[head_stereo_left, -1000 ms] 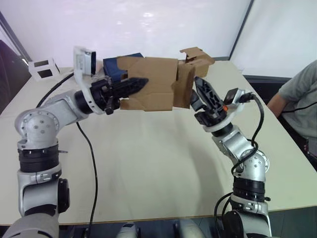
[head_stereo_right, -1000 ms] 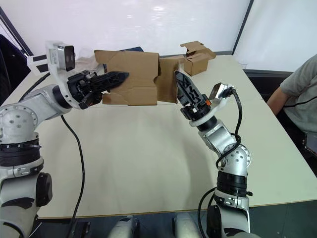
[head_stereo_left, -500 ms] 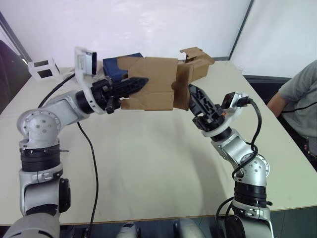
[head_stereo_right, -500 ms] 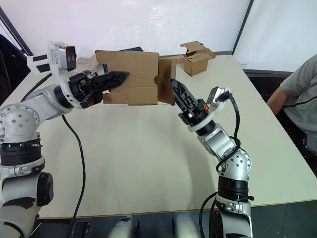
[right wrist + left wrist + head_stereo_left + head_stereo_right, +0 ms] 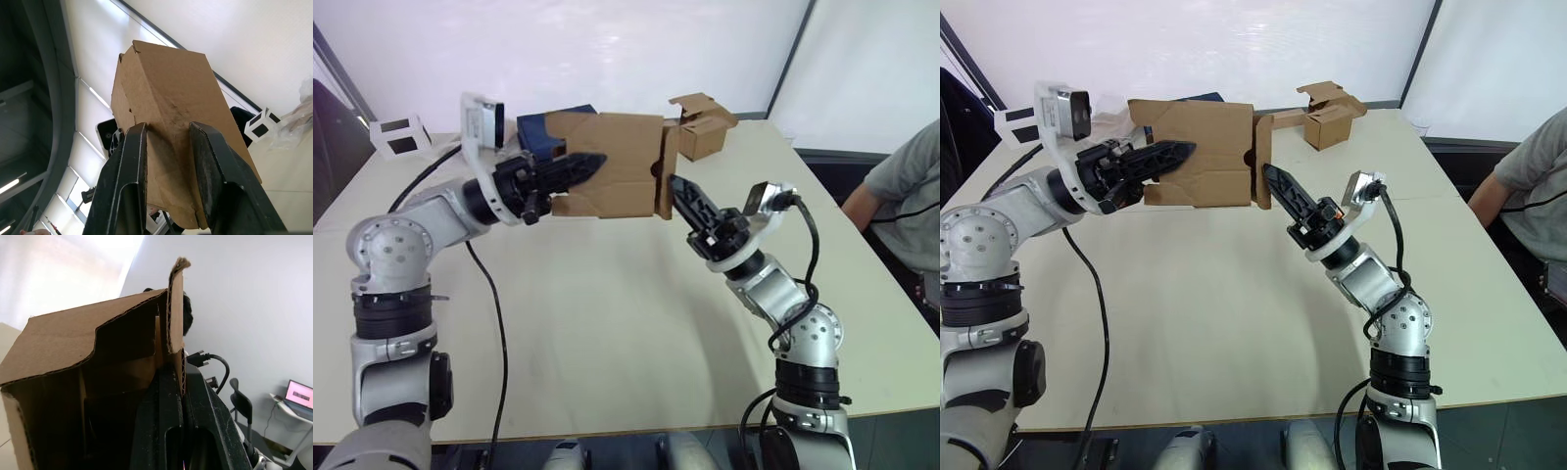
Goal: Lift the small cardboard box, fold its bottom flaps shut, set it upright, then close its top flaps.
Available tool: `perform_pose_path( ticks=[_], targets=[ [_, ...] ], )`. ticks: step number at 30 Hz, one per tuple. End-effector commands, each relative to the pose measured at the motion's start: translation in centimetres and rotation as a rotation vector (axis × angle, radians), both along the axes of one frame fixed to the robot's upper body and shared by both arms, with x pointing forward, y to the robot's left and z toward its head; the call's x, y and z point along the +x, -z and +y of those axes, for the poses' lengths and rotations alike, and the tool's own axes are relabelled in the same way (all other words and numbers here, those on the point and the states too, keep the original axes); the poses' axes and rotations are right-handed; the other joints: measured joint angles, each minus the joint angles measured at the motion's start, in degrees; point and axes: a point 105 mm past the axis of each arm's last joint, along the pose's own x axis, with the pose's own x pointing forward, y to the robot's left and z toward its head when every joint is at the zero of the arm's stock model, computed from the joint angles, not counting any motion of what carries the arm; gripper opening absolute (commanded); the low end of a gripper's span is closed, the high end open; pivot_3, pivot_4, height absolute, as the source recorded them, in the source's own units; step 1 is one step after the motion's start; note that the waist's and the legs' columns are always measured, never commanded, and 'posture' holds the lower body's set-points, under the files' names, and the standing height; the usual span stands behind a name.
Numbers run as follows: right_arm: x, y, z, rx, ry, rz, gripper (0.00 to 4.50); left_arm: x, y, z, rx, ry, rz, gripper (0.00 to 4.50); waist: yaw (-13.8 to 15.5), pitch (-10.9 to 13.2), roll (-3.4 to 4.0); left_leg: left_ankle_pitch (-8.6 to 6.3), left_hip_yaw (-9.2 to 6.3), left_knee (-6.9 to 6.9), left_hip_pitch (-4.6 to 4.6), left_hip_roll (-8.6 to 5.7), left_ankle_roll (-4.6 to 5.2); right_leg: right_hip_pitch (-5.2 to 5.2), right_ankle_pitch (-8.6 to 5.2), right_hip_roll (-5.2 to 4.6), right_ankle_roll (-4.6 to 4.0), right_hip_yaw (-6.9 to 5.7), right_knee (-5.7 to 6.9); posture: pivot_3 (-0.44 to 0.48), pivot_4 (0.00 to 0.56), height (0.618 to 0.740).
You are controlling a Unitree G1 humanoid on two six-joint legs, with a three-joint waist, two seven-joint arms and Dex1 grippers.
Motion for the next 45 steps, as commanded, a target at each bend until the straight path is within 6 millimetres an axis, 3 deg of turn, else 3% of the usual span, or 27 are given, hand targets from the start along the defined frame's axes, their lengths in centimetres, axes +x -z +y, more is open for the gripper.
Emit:
perform_pose_path(
  ticks=[1,28,45],
  targets=[
    [-0.8,-1.3,0.0,-0.016,0.017,-0.069,1.29,-0.6,-1.3,0.1,-0.016,0.004,-0.063,0.00,0.0,0.0,0.00,0.00,0.00,0.00,0.00,0.00,0.00,0.00,0.00,0.00,0.00,0.00,0.00,0.000,0.150,0.740],
    [-0.6,-2.3,1.3,-0.188,0.158,-0.190,1.29,-0.8,-0.9,-0.2,-0.007,0.020,-0.060,0.00,0.0,0.0,0.00,0.00,0.00,0.00,0.00,0.00,0.00,0.00,0.00,0.00,0.00,0.00,0.00,0.000,0.150,0.740],
    [0.4,-2.6,0.4,-0.203,0.220,-0.190,1.29,-1.2,-0.6,-0.5,0.005,0.028,-0.059,0.00,0.0,0.0,0.00,0.00,0.00,0.00,0.00,0.00,0.00,0.00,0.00,0.00,0.00,0.00,0.00,0.000,0.150,0.740]
  ],
)
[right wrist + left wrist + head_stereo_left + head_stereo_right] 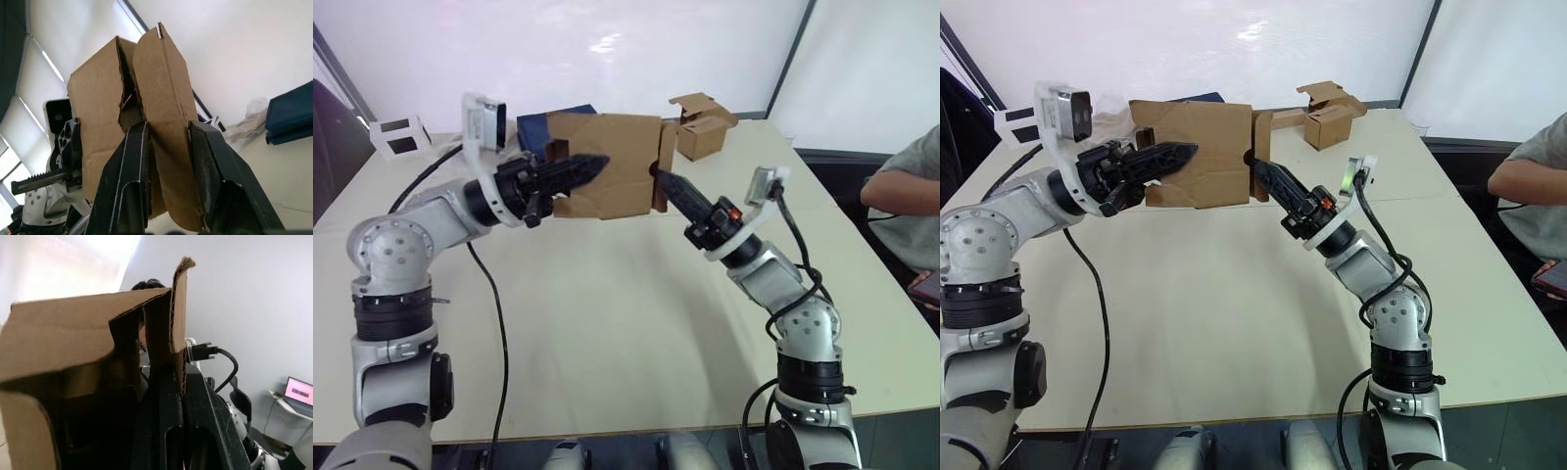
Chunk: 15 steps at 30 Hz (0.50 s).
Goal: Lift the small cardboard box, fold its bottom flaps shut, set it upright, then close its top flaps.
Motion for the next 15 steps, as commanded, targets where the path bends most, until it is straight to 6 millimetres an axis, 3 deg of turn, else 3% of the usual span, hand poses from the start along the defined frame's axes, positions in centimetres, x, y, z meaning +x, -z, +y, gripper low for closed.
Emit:
perform_pose_path(
  ticks=[1,6,15],
  targets=[
    [-0.7,-1.6,0.0,0.015,-0.016,-0.061,1.29,-0.8,-0.6,-0.2,0.002,0.018,-0.045,0.00,0.0,0.0,0.00,0.00,0.00,0.00,0.00,0.00,0.00,0.00,0.00,0.00,0.00,0.00,0.00,0.000,0.150,0.740],
    [-2.6,-2.5,1.0,0.032,-0.122,-0.087,1.29,-0.4,-0.2,-0.1,0.010,0.003,-0.042,0.00,0.0,0.0,0.00,0.00,0.00,0.00,0.00,0.00,0.00,0.00,0.00,0.00,0.00,0.00,0.00,0.000,0.150,0.740],
    [-3.7,-1.6,1.7,-0.004,-0.181,-0.073,1.29,-0.3,-0.5,0.0,-0.003,-0.002,-0.042,0.00,0.0,0.0,0.00,0.00,0.00,0.00,0.00,0.00,0.00,0.00,0.00,0.00,0.00,0.00,-0.01,0.000,0.150,0.740]
  ],
)
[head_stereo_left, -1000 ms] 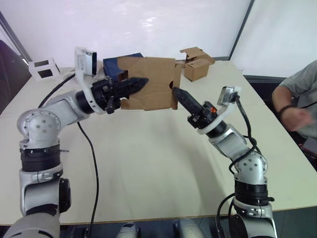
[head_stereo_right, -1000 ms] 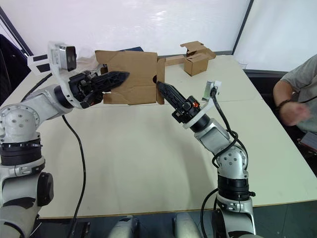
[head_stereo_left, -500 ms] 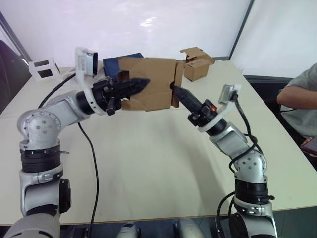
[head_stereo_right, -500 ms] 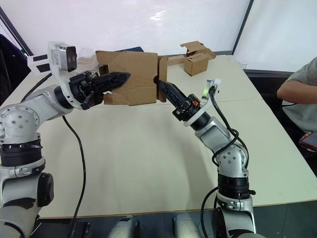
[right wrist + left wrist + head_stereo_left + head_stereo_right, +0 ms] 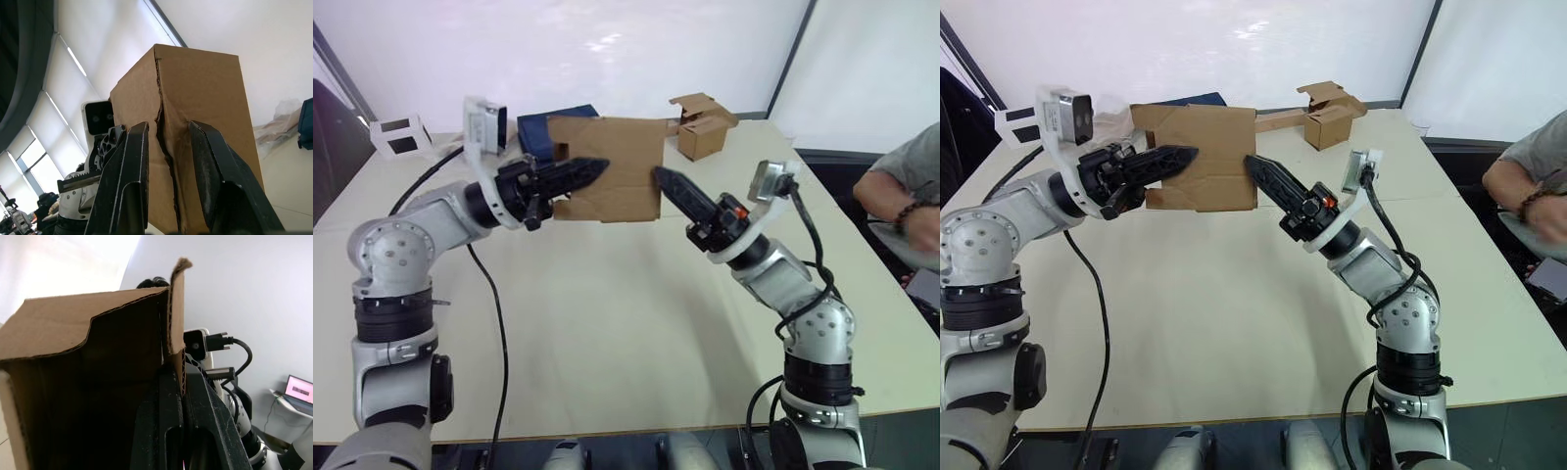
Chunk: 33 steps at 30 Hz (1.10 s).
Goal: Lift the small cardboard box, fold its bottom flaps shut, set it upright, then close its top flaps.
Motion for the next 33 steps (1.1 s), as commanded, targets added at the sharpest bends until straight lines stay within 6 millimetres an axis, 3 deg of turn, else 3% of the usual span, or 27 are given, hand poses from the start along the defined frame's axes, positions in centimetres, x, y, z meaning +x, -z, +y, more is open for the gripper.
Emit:
perform_pose_path(
  ticks=[1,11,24,25,26,27,33],
  targets=[
    [-1.7,-1.1,0.9,0.009,-0.075,-0.063,1.29,-0.3,-0.8,0.0,-0.010,-0.001,-0.043,0.00,0.0,0.0,0.00,0.00,0.00,0.00,0.00,0.00,0.00,0.00,0.00,0.00,0.00,0.00,0.00,0.000,0.150,0.740],
    [-2.5,-1.0,2.5,-0.008,-0.137,-0.061,1.29,-0.5,-0.8,-0.3,-0.014,0.005,-0.039,0.00,0.0,0.0,0.00,0.00,0.00,0.00,0.00,0.00,0.00,0.00,0.00,0.00,0.00,0.00,0.00,0.000,0.150,0.740],
    [0.5,-0.5,-3.7,0.149,0.085,0.077,1.29,-0.5,-1.0,-0.1,-0.019,0.001,-0.044,0.00,0.1,0.0,0.00,0.00,0.00,0.00,-0.01,0.00,0.00,0.01,0.00,-0.01,0.00,0.00,-0.01,0.000,0.150,0.740],
    [0.6,-0.4,-3.8,0.144,0.099,0.083,0.78,-0.5,-1.0,-0.1,-0.019,0.001,-0.045,0.00,0.1,0.0,0.00,0.00,0.01,0.00,-0.01,0.00,0.00,0.01,0.00,0.00,0.00,0.00,-0.02,0.000,0.150,0.740],
    [0.7,-0.2,-3.8,0.141,0.107,0.091,0.69,-0.5,-1.0,-0.1,-0.020,0.001,-0.045,0.00,0.0,0.0,0.00,0.00,0.00,-0.01,-0.01,0.00,0.00,0.01,0.00,0.00,0.00,0.00,-0.01,0.000,0.150,0.740],
    [0.7,0.1,-3.7,0.133,0.110,0.097,0.20,-0.5,-1.0,-0.1,-0.021,0.002,-0.046,0.00,0.0,0.0,0.00,0.00,0.01,-0.01,-0.01,0.00,0.00,0.00,0.00,0.00,0.00,0.00,-0.01,0.000,0.150,0.740],
    [0.5,1.1,-1.8,0.050,0.091,0.098,0.08,-0.5,-1.1,-0.3,-0.022,0.005,-0.050,0.00,0.0,0.0,0.00,0.00,0.00,-0.02,0.00,0.00,0.00,-0.01,0.00,0.02,0.00,0.01,-0.01,0.000,0.150,0.740]
  ],
)
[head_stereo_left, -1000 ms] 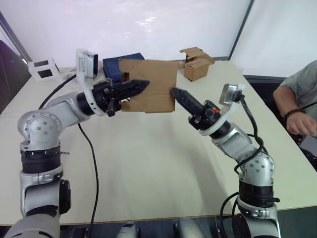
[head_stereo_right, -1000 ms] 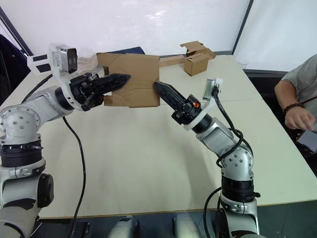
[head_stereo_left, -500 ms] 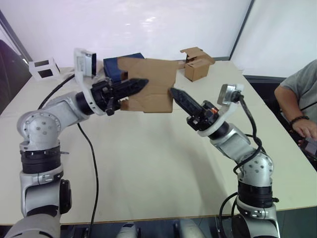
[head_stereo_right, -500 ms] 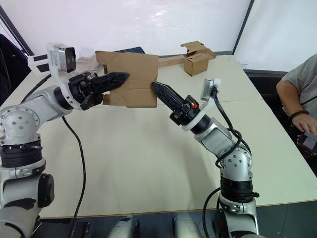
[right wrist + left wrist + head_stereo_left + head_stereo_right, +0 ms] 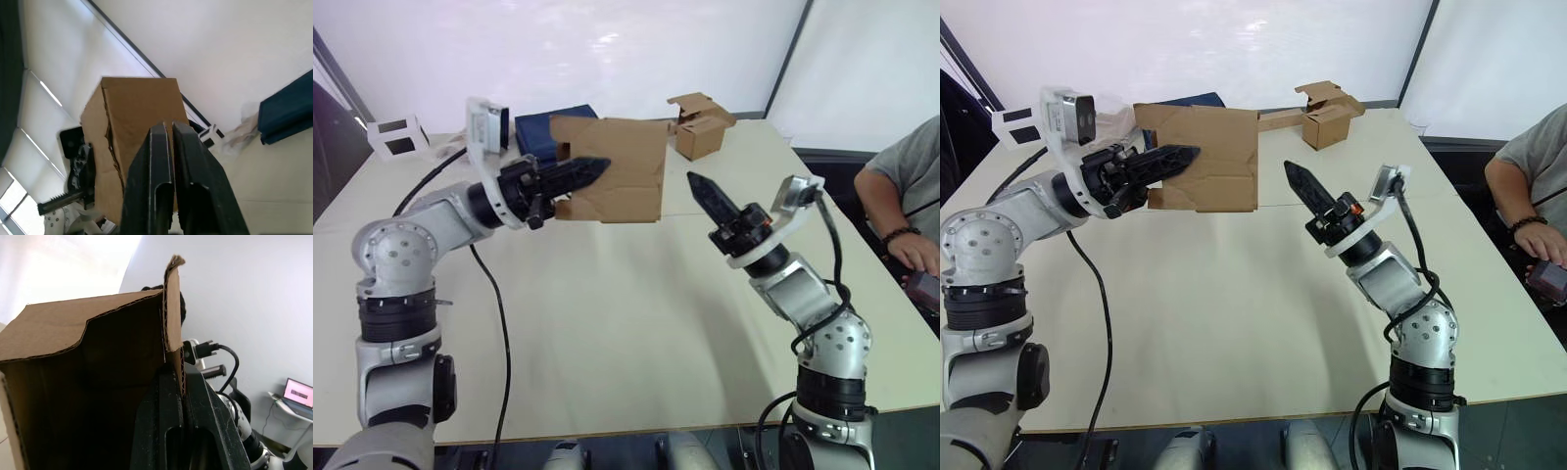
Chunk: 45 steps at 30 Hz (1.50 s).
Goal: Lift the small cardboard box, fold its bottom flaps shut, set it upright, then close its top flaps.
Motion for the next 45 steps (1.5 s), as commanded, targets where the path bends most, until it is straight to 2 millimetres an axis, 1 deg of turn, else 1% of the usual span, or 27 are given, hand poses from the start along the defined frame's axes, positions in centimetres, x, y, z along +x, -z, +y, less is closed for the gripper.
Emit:
perform_pose_path(
  ticks=[1,2,3,5,6,7,11,16,20,24,27,29,32,33,35,38,40,42,45],
  targets=[
    [-1.0,-0.9,1.4,-0.030,-0.036,-0.062,0.08,-0.7,-1.1,-0.1,-0.012,0.009,-0.060,0.00,0.0,0.0,0.00,0.00,0.00,0.00,0.00,0.00,0.00,0.00,0.00,0.00,0.00,0.00,0.00,0.000,0.150,0.740],
    [-1.1,-0.9,1.7,-0.033,-0.046,-0.066,0.08,-0.7,-1.1,-0.1,-0.012,0.010,-0.060,0.00,0.0,0.0,0.00,0.00,0.00,0.00,0.00,0.00,0.00,0.00,0.00,0.00,0.00,0.00,0.00,0.000,0.150,0.740],
    [-2.0,-1.3,3.2,-0.074,-0.104,-0.109,0.08,-0.7,-1.1,-0.2,-0.011,0.012,-0.058,0.00,0.0,0.0,0.00,0.00,0.00,0.00,0.00,0.00,0.00,0.00,0.00,-0.01,0.00,0.00,0.00,0.000,0.150,0.740],
    [-3.4,-1.6,5.1,-0.135,-0.179,-0.170,0.08,-0.7,-1.0,-0.3,-0.010,0.016,-0.055,0.00,0.0,0.0,0.00,0.00,0.00,0.01,0.00,0.00,0.00,0.00,0.00,0.00,0.00,0.00,0.00,0.000,0.150,0.740],
    [-3.8,-1.7,5.6,-0.153,-0.196,-0.188,0.08,-0.7,-0.9,-0.3,-0.010,0.017,-0.054,0.00,0.0,0.0,0.00,0.00,0.00,0.01,0.00,0.00,0.00,0.00,0.00,0.00,0.00,0.00,0.00,0.000,0.150,0.740],
    [-3.8,-1.7,5.7,-0.158,-0.191,-0.192,0.08,-0.7,-0.8,-0.4,-0.009,0.019,-0.053,0.00,0.1,0.0,0.00,0.00,0.00,0.01,0.00,0.00,0.00,0.00,0.00,-0.01,0.00,0.00,-0.01,0.000,0.150,0.740],
    [-3.1,-1.4,4.7,-0.161,-0.147,-0.179,0.08,-0.9,-0.5,-0.5,-0.005,0.024,-0.051,0.00,0.2,0.0,-0.01,0.00,0.00,0.02,0.00,-0.01,0.00,0.02,0.00,-0.03,0.00,-0.01,-0.03,0.000,0.150,0.740],
    [-2.1,-0.8,1.5,-0.197,-0.036,-0.148,0.08,-0.7,-0.5,-0.1,0.015,0.000,-0.058,0.00,0.2,0.0,-0.01,0.00,0.00,0.01,0.00,-0.01,0.00,0.02,0.00,-0.02,0.00,-0.01,-0.03,0.000,0.150,0.740],
    [-1.8,-0.2,-0.4,-0.275,0.038,-0.139,0.08,-0.6,0.0,-0.3,0.090,-0.002,-0.069,0.00,0.2,0.0,-0.01,0.00,0.00,0.01,-0.01,-0.01,0.00,0.02,0.00,-0.02,0.00,0.00,-0.03,0.000,0.150,0.740],
    [-2.1,0.6,-1.5,-0.404,0.079,-0.155,0.08,-0.1,1.6,-0.7,0.275,-0.006,-0.102,0.00,0.2,0.0,-0.01,0.00,0.01,0.00,-0.01,-0.01,0.00,0.02,0.00,0.00,0.00,0.00,-0.04,0.000,0.150,0.740],
    [-2.2,0.8,-1.8,-0.444,0.086,-0.165,0.08,0.5,2.9,-0.8,0.423,-0.006,-0.122,0.00,0.2,0.0,-0.01,0.00,0.01,-0.01,0.00,-0.01,0.00,0.02,0.00,0.02,0.00,0.00,-0.05,0.000,0.150,0.740],
    [-2.1,1.2,-2.1,-0.489,0.105,-0.149,0.08,1.4,4.0,-1.2,0.574,0.003,-0.114,0.00,0.2,0.0,-0.03,0.00,0.01,-0.02,0.00,-0.01,0.00,0.02,-0.01,0.03,0.00,0.01,-0.05,0.000,0.150,0.740],
    [-2.1,1.8,-2.0,-0.560,0.105,-0.158,0.08,2.7,5.8,-1.6,0.853,0.041,-0.183,0.00,0.6,0.0,-0.03,0.00,0.00,0.00,-0.03,-0.04,0.00,0.04,-0.01,0.04,0.00,-0.01,-0.09,0.000,0.150,0.740],
    [-2.1,1.8,-1.9,-0.560,0.104,-0.160,0.08,2.9,6.4,-1.6,0.941,0.068,-0.218,0.00,0.7,0.0,-0.04,0.00,0.02,0.00,-0.03,-0.05,0.00,0.04,-0.01,0.04,0.00,0.01,-0.11,0.000,0.150,0.740],
    [-2.2,1.7,-1.9,-0.550,0.104,-0.160,0.08,2.8,6.9,-1.6,1.054,0.168,-0.280,0.00,0.8,0.0,-0.01,0.00,0.03,-0.03,-0.03,-0.05,0.01,0.05,-0.01,0.04,0.00,0.01,-0.15,0.000,0.150,0.740],
    [-2.4,2.3,-1.6,-0.577,0.103,-0.156,0.08,3.1,7.2,-1.3,1.199,0.297,-0.389,0.00,0.8,0.0,-0.01,-0.01,0.04,-0.06,-0.03,-0.03,0.01,0.02,-0.01,0.07,-0.01,0.02,-0.16,0.000,0.150,0.740],
    [-2.5,2.5,-1.4,-0.585,0.109,-0.157,0.08,3.7,7.6,-1.4,1.273,0.331,-0.435,0.00,0.9,0.1,-0.03,-0.01,0.03,-0.06,-0.05,-0.02,0.02,0.00,-0.01,0.08,-0.01,0.01,-0.15,0.000,0.150,0.740],
    [-2.6,2.5,-1.4,-0.574,0.119,-0.155,0.08,4.0,8.3,-1.6,1.331,0.366,-0.479,0.00,1.0,0.1,-0.03,-0.02,0.03,-0.02,-0.06,-0.02,0.03,0.01,-0.01,0.06,-0.01,0.02,-0.15,0.000,0.150,0.740],
    [-2.8,2.7,-1.2,-0.571,0.128,-0.148,0.08,4.5,9.2,-2.4,1.368,0.402,-0.503,0.00,1.3,0.1,-0.03,-0.04,0.03,-0.01,-0.07,-0.03,0.08,0.02,-0.01,0.05,0.00,0.03,-0.15,0.000,0.150,0.740]
  ],
)
